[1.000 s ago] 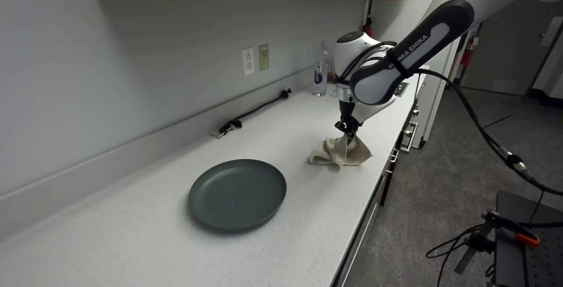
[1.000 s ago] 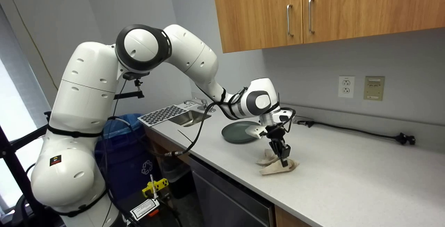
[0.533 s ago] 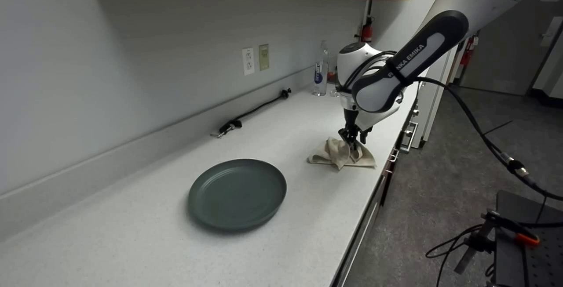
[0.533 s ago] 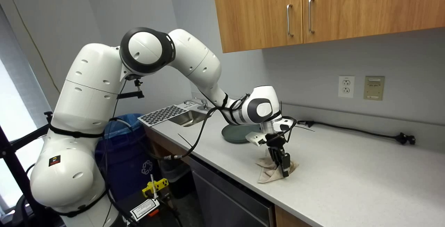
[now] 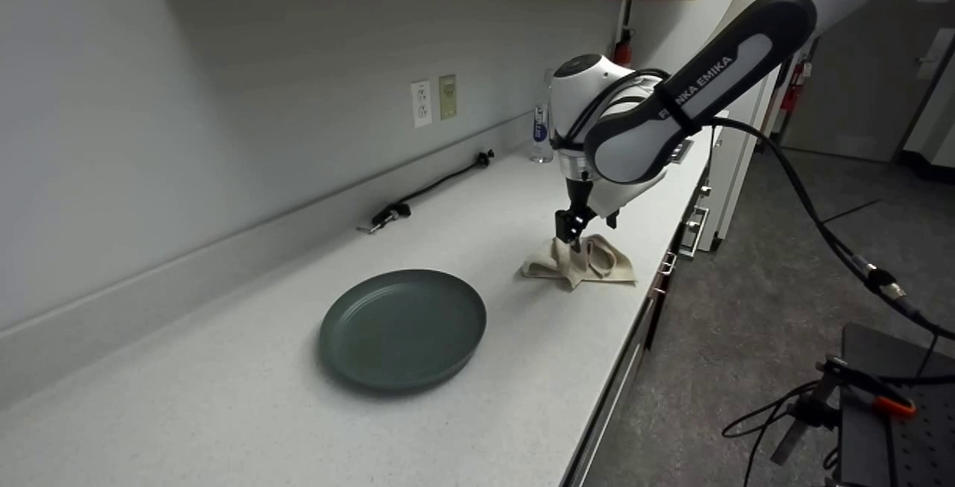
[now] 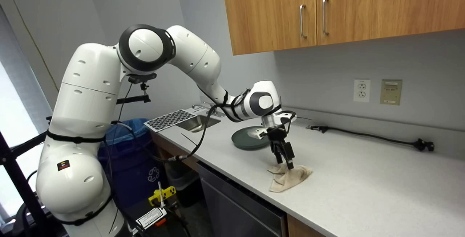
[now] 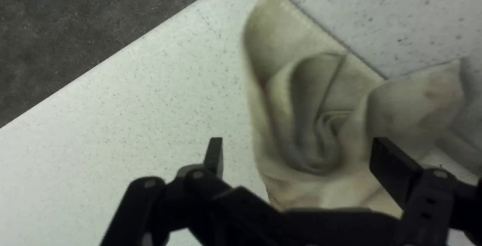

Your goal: Unfold the cloth on the countertop

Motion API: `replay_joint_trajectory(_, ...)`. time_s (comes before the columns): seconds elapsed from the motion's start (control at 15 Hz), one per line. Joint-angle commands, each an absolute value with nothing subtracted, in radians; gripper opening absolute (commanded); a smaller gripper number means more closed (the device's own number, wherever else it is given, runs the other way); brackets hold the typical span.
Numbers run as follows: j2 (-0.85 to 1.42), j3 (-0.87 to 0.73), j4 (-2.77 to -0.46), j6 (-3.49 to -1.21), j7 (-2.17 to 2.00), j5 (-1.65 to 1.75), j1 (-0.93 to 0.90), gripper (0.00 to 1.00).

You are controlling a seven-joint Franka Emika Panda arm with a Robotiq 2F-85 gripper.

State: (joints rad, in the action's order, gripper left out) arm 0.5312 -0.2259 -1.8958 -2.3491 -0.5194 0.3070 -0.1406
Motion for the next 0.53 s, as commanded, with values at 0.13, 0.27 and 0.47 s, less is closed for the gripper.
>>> replay_joint_trajectory(0.13,0.447,-0.169,-1.938,-2.261,-0.486,0.303,-0.148,1.00)
replay_joint_trajectory(0.27,0.436,-0.127,-1.951,-2.272,-0.382,0.278,-0.118,1.00)
replay_joint_trajectory(0.47,0.447,-0.102,-1.949,-2.307,-0.277,0.269,-0.092,1.00)
